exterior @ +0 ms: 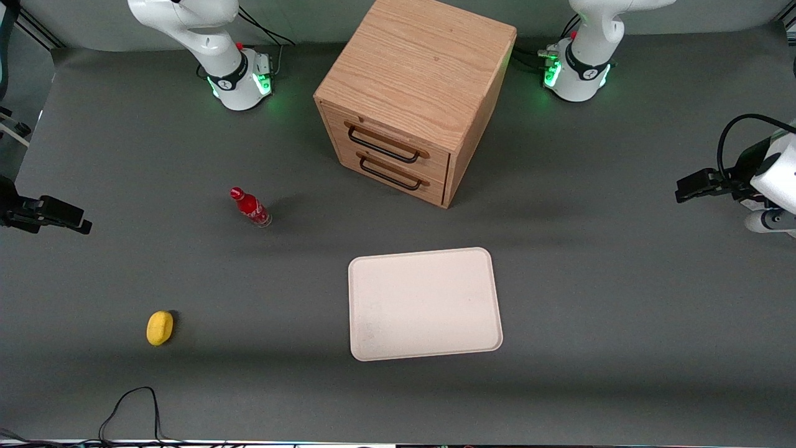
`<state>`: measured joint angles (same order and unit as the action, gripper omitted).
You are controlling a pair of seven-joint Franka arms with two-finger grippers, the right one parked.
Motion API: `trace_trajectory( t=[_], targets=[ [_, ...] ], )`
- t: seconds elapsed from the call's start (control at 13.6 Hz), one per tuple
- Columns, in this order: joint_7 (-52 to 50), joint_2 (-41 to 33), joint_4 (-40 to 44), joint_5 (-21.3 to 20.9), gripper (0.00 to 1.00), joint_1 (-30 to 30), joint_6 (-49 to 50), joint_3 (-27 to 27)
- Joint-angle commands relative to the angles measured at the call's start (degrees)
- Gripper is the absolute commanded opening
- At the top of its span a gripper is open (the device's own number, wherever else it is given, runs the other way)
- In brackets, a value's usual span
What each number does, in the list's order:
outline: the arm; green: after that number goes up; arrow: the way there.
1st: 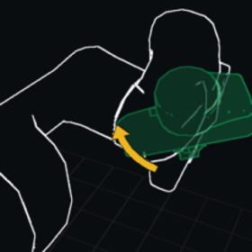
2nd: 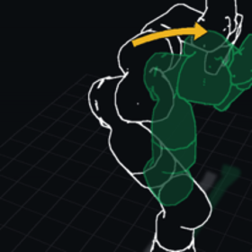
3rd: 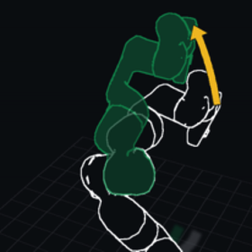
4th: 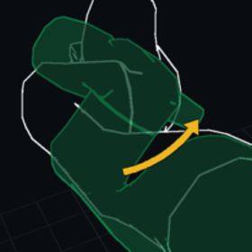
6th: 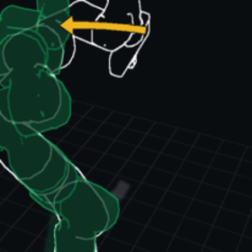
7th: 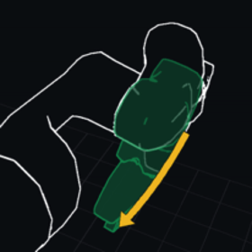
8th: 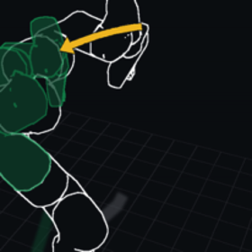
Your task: Place red cookie box on tray
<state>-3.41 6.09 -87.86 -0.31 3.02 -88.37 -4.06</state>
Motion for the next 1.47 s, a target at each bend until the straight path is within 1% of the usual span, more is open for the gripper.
trace_trajectory(
  t=[0.0, 0.51, 0.73, 0.81, 0.95, 1.1, 1.17, 1.32, 1.39],
  targets=[
    [0.42, 0.33, 1.55, 0.75, 1.00, -0.21, 1.54, 0.28],
    [0.42, 0.24, 1.38, 0.22, 1.00, 0.84, 2.59, 0.54],
    [0.68, 0.33, 1.29, -0.66, 1.00, 7.24, 3.56, 1.16],
    [1.73, 0.59, 1.29, -1.09, 1.00, 10.57, 3.47, 1.16],
    [8.47, 1.64, 1.38, -2.41, 1.00, 16.90, 2.77, 1.16],
    [12.36, 3.83, 2.51, -3.29, 1.00, 24.62, 1.28, 1.16],
    [12.98, 5.32, 3.30, -3.47, 1.00, 28.06, 0.06, 1.16],
    [13.07, 7.70, 3.40, -5.40, 1.00, 33.52, -2.84, 1.25],
    [13.08, 8.50, 3.40, -5.49, 1.00, 36.59, -4.42, 1.25]
  ],
)
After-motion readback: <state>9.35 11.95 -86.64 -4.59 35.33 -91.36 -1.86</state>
